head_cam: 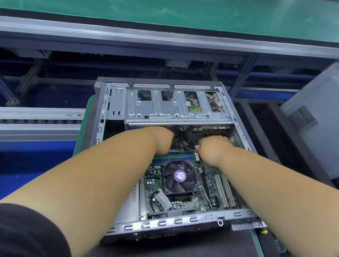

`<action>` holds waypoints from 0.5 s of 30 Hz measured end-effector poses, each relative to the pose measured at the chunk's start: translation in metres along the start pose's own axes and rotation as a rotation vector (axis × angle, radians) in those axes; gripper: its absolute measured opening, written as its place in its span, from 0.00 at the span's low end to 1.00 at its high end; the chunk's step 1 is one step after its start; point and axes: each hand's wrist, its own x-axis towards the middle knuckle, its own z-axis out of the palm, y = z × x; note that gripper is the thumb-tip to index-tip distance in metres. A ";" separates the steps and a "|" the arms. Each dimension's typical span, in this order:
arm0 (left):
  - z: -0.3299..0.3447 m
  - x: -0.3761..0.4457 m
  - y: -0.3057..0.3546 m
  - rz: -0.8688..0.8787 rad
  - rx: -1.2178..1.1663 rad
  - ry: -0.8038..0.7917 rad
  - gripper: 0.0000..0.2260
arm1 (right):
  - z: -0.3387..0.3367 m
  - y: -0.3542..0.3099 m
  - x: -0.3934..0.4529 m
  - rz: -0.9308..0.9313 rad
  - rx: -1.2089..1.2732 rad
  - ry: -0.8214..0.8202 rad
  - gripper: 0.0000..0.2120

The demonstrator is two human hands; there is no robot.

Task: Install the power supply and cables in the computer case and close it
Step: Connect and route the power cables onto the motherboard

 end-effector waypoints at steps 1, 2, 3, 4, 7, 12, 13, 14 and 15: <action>0.000 -0.001 0.002 0.003 0.017 -0.008 0.17 | -0.001 0.001 -0.003 -0.011 0.019 0.015 0.17; 0.000 -0.002 0.004 0.006 0.031 -0.022 0.17 | -0.002 0.002 -0.006 -0.023 0.044 0.021 0.17; 0.000 -0.002 0.005 0.009 0.036 -0.035 0.17 | -0.004 0.003 -0.010 -0.038 0.072 0.008 0.18; 0.000 -0.002 0.006 0.011 0.037 -0.044 0.18 | -0.006 0.005 -0.013 -0.056 0.098 -0.022 0.22; 0.000 0.000 0.007 0.005 -0.005 -0.050 0.21 | -0.016 0.011 -0.023 -0.107 0.139 -0.108 0.33; -0.002 -0.003 0.003 -0.077 -0.066 -0.108 0.26 | -0.039 0.020 -0.046 -0.278 0.080 -0.172 0.37; -0.003 -0.005 0.000 -0.108 -0.071 -0.127 0.25 | -0.042 0.021 -0.051 -0.288 0.082 -0.176 0.35; -0.004 -0.006 -0.004 -0.139 -0.072 -0.151 0.24 | -0.044 0.023 -0.056 -0.300 0.071 -0.178 0.34; -0.005 -0.008 -0.008 -0.166 -0.065 -0.175 0.24 | -0.045 0.023 -0.060 -0.314 0.035 -0.179 0.34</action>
